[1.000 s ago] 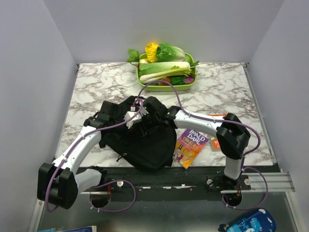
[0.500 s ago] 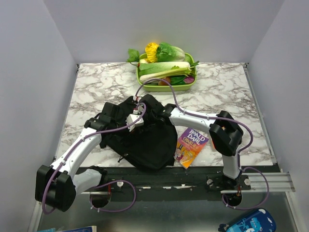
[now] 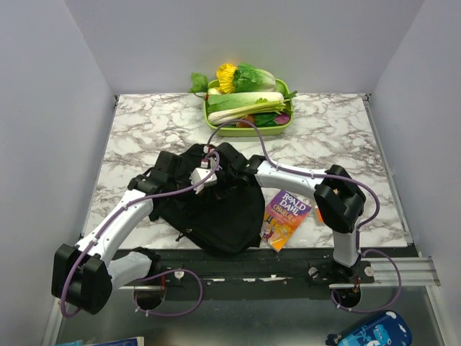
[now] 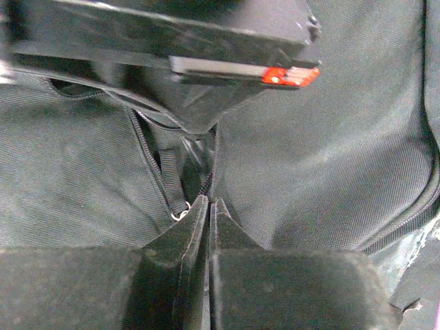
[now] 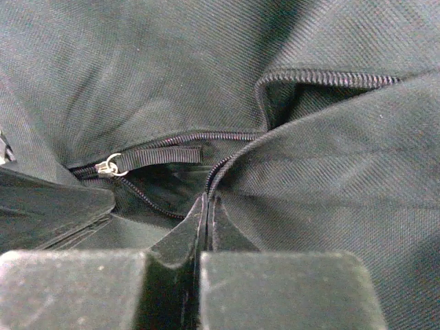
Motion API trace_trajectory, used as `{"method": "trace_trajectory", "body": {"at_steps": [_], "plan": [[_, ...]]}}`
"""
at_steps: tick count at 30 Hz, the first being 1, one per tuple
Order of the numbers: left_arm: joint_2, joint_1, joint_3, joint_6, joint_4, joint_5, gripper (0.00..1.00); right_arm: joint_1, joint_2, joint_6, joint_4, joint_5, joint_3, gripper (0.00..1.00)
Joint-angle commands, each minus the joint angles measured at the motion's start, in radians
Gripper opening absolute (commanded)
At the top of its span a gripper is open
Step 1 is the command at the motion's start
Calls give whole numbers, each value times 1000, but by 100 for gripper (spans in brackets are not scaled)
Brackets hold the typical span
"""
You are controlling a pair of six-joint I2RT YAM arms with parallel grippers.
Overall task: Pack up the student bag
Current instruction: Zip the student bag at the center of the board.
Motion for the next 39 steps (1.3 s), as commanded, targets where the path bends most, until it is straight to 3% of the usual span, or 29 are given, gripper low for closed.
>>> {"method": "trace_trajectory", "body": {"at_steps": [1, 3, 5, 9, 14, 19, 23, 32, 39], "plan": [[10, -9, 107, -80, -11, -29, 16, -5, -63, -31, 6, 10, -147, 1], [25, -3, 166, -140, -40, -80, 22, -4, -107, -43, 124, 12, -233, 1], [51, 5, 205, -167, -67, -124, 36, -2, -170, -57, 255, 38, -363, 1], [80, 22, 254, -198, -72, -84, 49, 10, -227, -106, 400, 119, -488, 1], [158, 22, 221, -131, -95, 78, 41, 59, -288, -168, 570, 289, -581, 1], [200, 22, 178, 22, -116, 108, 38, 125, -386, -237, 705, 513, -681, 1], [257, 22, 184, 89, -153, 131, 37, 134, -488, -396, 834, 639, -720, 0], [321, 20, 251, 89, -163, 286, 40, 165, -502, -608, 985, 681, -694, 1], [318, 29, 241, 107, -179, 363, 40, 159, -448, -798, 1003, 531, -516, 1]]}}
